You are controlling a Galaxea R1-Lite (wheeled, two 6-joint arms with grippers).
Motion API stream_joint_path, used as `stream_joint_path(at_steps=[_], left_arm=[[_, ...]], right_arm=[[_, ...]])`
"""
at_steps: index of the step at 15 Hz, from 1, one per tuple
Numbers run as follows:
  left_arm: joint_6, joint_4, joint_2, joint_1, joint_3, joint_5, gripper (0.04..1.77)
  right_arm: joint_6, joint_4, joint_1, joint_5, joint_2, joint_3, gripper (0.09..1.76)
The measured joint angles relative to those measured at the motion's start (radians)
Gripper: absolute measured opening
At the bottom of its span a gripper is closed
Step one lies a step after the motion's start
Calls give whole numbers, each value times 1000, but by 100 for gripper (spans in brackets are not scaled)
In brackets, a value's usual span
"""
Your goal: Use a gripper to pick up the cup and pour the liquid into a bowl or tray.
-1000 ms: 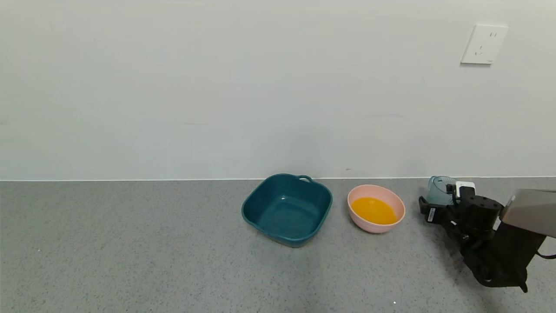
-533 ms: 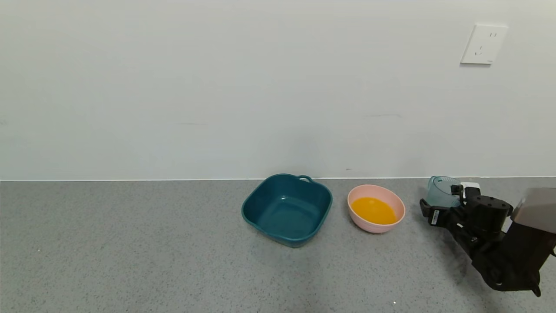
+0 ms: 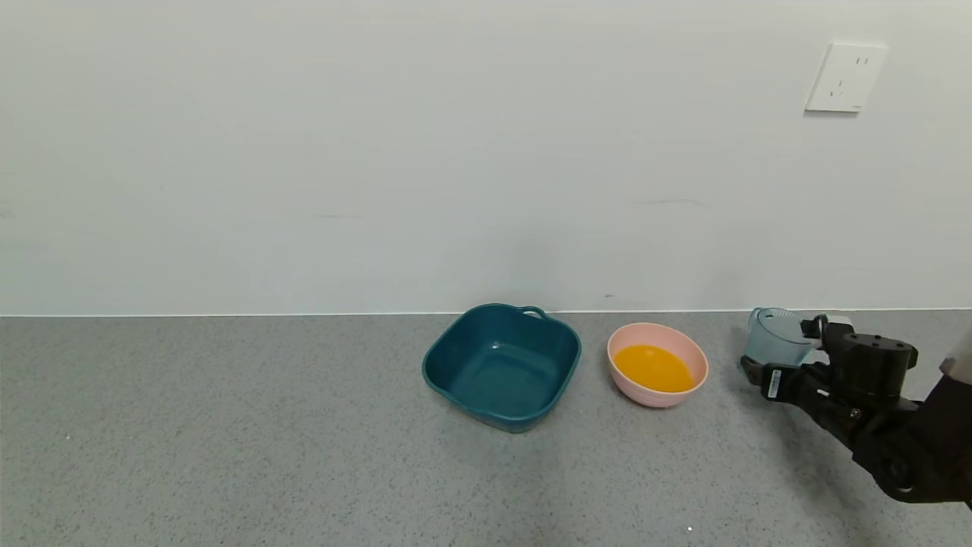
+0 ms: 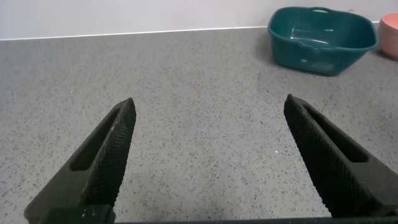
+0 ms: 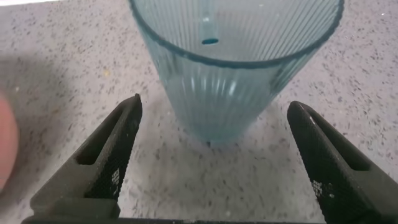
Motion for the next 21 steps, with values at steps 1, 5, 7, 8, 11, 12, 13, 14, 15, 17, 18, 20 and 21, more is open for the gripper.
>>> stream_joint_path(at_steps=[1, 5, 7, 8, 11, 12, 13, 14, 15, 17, 18, 20, 21], left_arm=[[0, 0, 0, 0, 0, 0, 172], [0, 0, 0, 0, 0, 0, 172], [0, 0, 0, 0, 0, 0, 172], [0, 0, 0, 0, 0, 0, 172], [0, 0, 0, 0, 0, 0, 172], [0, 0, 0, 0, 0, 0, 172], [0, 0, 0, 0, 0, 0, 172], [0, 0, 0, 0, 0, 0, 172], [0, 0, 0, 0, 0, 0, 172], [0, 0, 0, 0, 0, 0, 172], [0, 0, 0, 0, 0, 0, 172], [0, 0, 0, 0, 0, 0, 172], [0, 0, 0, 0, 0, 0, 172]], right_arm=[[0, 32, -3, 11, -27, 11, 170], [-4, 203, -16, 50, -176, 54, 170], [-5, 331, -22, 80, -287, 70, 170], [-5, 407, -24, 93, -350, 73, 170], [-6, 681, -26, 111, -577, 74, 170], [-7, 770, -25, 113, -656, 71, 170], [-8, 863, -23, 114, -739, 67, 170], [-10, 942, -22, 116, -815, 64, 170], [-10, 1009, -22, 117, -888, 61, 170], [-13, 1124, -24, 118, -1030, 56, 170], [-13, 1168, -25, 118, -1096, 55, 170], [-14, 1255, -25, 126, -1230, 54, 170], [-14, 1299, -25, 136, -1294, 53, 170]])
